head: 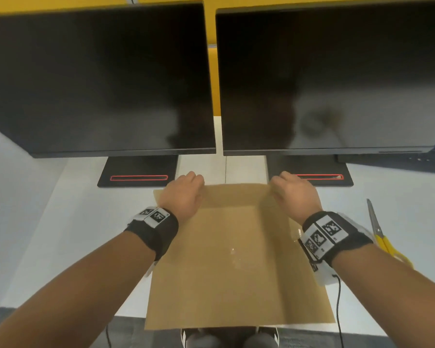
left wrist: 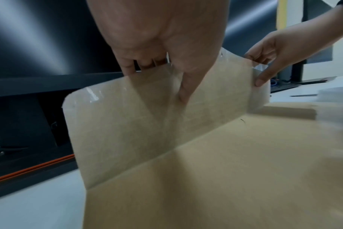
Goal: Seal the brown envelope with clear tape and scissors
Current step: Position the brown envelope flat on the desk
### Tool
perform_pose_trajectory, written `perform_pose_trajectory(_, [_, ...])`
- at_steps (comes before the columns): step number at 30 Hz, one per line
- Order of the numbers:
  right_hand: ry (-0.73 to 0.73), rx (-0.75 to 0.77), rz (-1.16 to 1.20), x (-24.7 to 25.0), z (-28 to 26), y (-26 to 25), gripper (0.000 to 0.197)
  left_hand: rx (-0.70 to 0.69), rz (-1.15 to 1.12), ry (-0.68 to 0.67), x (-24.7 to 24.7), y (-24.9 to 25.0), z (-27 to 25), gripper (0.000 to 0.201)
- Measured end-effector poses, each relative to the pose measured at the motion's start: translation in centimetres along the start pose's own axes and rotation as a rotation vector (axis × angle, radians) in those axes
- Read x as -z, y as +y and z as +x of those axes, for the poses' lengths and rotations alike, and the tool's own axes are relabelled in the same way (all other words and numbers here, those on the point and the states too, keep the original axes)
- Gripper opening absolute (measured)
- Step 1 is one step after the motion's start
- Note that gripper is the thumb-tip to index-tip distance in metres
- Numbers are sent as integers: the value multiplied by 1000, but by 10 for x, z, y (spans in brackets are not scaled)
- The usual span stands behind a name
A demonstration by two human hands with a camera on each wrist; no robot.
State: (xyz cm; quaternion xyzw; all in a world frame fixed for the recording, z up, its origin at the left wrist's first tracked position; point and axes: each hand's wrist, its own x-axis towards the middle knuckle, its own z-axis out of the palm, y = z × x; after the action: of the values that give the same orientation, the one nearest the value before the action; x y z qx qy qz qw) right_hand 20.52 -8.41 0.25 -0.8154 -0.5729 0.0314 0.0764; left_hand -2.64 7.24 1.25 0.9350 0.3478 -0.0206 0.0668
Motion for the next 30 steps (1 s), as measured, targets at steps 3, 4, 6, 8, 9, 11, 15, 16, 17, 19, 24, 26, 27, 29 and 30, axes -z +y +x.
perform_pose_trajectory(3, [-6, 15, 37, -2, -22, 1, 21, -33, -49, -53, -6, 1, -20, 24])
perform_pose_trajectory(4, [-39, 10, 52, -3, -29, 1, 24, -40, -54, -95, -10, 1, -28, 30])
perform_pose_trajectory(6, [-112, 14, 69, -6, -45, 0, 30, -56, -45, -168, -23, 0, -44, 42])
perform_pose_trajectory(8, [-171, 17, 70, -9, -61, -2, 34, -64, -26, -235, -37, 2, -59, 52])
perform_pose_trajectory(9, [-206, 9, 73, -11, -68, -4, 36, -70, -24, -261, -43, 4, -67, 55])
perform_pose_trajectory(11, [-285, 8, 82, -19, -81, -7, 41, -90, -13, -307, -51, 10, -80, 58])
perform_pose_trajectory(15, [-423, 8, 74, -34, -95, -12, 49, -79, -45, -368, -67, 17, -97, 55])
perform_pose_trajectory(16, [-432, -3, 74, -36, -97, -13, 51, -67, -60, -352, -70, 18, -99, 61])
perform_pose_trajectory(17, [-435, -14, 78, -37, -98, -15, 53, -60, -69, -329, -72, 20, -101, 71])
perform_pose_trajectory(19, [-430, -26, 82, -38, -101, -19, 55, -55, -68, -327, -75, 26, -103, 81])
perform_pose_trajectory(24, [-404, -37, 110, -38, -112, -22, 62, 38, 14, -306, -80, 44, -98, 64])
perform_pose_trajectory(26, [-347, -41, 134, -39, -115, -16, 61, 67, 30, -254, -81, 54, -93, 57])
perform_pose_trajectory(27, [-267, -33, 147, -39, -117, -12, 57, 73, 26, -231, -81, 60, -91, 58])
perform_pose_trajectory(29, [-83, -72, 116, -37, -119, -1, 40, 71, -9, -201, -81, 71, -85, 58])
perform_pose_trajectory(30, [-12, -133, 77, -36, -121, 7, 34, 57, -31, -183, -82, 75, -82, 60])
